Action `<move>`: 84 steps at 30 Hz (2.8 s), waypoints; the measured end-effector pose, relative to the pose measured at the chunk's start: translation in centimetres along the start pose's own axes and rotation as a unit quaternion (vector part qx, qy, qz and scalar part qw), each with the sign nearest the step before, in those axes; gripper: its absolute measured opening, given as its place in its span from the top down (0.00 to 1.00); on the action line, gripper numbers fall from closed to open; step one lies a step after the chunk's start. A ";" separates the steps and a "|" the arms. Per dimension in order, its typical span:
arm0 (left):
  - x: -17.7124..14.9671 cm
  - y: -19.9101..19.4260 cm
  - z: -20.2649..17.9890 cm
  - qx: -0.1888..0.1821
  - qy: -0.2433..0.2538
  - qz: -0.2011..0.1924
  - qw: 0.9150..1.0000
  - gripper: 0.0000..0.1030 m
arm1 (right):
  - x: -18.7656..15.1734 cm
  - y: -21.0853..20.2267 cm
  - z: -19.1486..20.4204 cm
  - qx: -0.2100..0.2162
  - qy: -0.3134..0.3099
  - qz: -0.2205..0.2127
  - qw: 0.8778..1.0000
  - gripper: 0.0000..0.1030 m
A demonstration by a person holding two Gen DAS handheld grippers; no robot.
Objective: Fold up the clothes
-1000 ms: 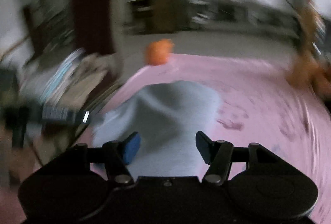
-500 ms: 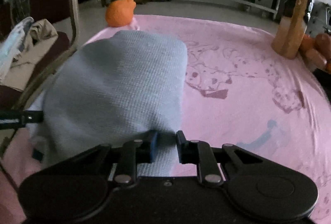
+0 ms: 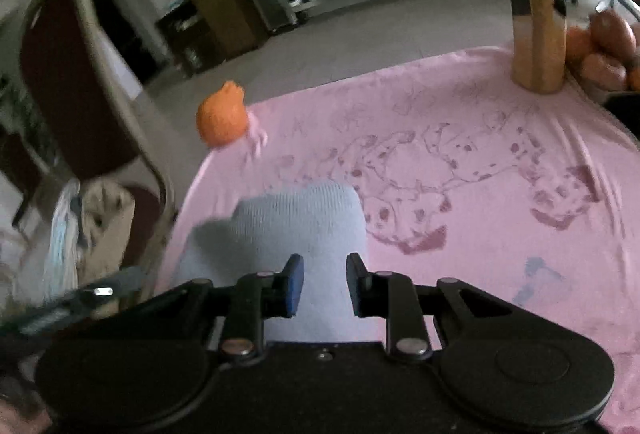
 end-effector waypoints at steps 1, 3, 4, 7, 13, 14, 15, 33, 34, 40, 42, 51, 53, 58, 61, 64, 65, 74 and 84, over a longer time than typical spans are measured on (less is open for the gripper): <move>0.0 1.5 -0.2 0.027 0.010 0.006 1.000 0.89 | 0.4 0.9 0.3 -0.004 0.000 -0.005 1.000 0.80; -0.3 3.7 0.1 0.084 0.023 0.026 0.996 0.89 | 0.8 2.9 0.6 -0.017 0.001 -0.021 1.000 0.81; -0.5 4.3 0.4 0.107 0.015 0.034 0.994 0.89 | 1.0 3.9 0.8 -0.026 0.001 -0.031 0.999 0.81; -1.3 5.5 1.7 0.167 -0.002 0.064 0.984 0.90 | 1.1 7.7 0.9 -0.061 -0.003 -0.022 0.998 0.82; -2.1 7.6 6.3 0.136 -0.079 0.084 0.984 0.94 | 1.2 11.4 0.5 -0.131 -0.010 -0.008 0.991 0.81; -2.1 7.6 6.9 0.128 -0.093 0.078 0.984 0.94 | 1.4 11.1 0.5 -0.127 -0.015 -0.003 0.992 0.81; -2.1 7.4 7.4 0.120 -0.100 0.069 0.985 0.93 | 1.5 10.7 0.4 -0.121 -0.018 0.000 0.993 0.81; -1.9 17.1 4.6 0.082 0.035 0.015 0.996 0.78 | 2.4 9.9 2.1 -0.054 0.016 0.000 0.998 0.80; -1.8 17.6 5.1 0.086 0.027 0.017 0.996 0.78 | 2.4 10.9 2.6 -0.059 0.010 0.001 0.998 0.81; -1.5 19.3 6.6 0.079 -0.006 0.032 0.996 0.70 | 2.4 13.3 3.7 -0.085 -0.025 0.007 0.996 0.90; -1.6 18.5 6.9 0.071 -0.014 0.032 0.997 0.65 | 2.4 12.5 4.1 -0.087 -0.038 0.008 0.995 0.90; -3.7 11.0 9.7 0.021 -0.060 -0.008 0.998 0.67 | 0.6 1.7 0.8 -0.039 0.025 -0.017 0.999 0.68; -4.8 9.0 8.9 0.005 -0.053 0.000 0.999 0.71 | -0.8 0.1 0.0 -0.036 0.037 -0.003 0.999 0.65; -7.4 9.6 7.1 0.013 -0.025 0.048 0.998 0.83 | -4.1 -0.5 0.7 -0.045 0.015 0.013 0.999 0.77; -8.1 10.5 6.7 0.047 -0.005 0.066 0.997 0.78 | -5.0 -0.1 2.8 -0.035 -0.029 -0.006 0.999 0.86; -8.1 11.5 7.7 0.057 -0.022 0.082 0.995 0.73 | -5.6 2.0 4.1 -0.055 -0.073 -0.014 0.996 0.86; -8.0 12.0 8.1 0.052 -0.029 0.085 0.995 0.72 | -5.8 2.9 4.3 -0.063 -0.080 -0.008 0.995 0.86; -8.5 9.0 8.4 0.035 -0.036 0.063 0.997 0.70 | -5.9 4.3 4.6 -0.101 -0.112 0.018 0.988 0.87; -9.8 6.1 8.3 0.024 -0.039 0.066 0.997 0.75 | -8.3 -1.1 -0.4 -0.002 0.042 0.025 0.999 0.81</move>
Point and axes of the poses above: each gripper's, at about its wrist camera, not at the fingertips, and y roughly the way its jaws point, z to its left, x to its top, the point moved 2 cm from there along y, roughly the way its jaws point, and after that the axes turned 7 degrees about z, right-handed, at the moved point
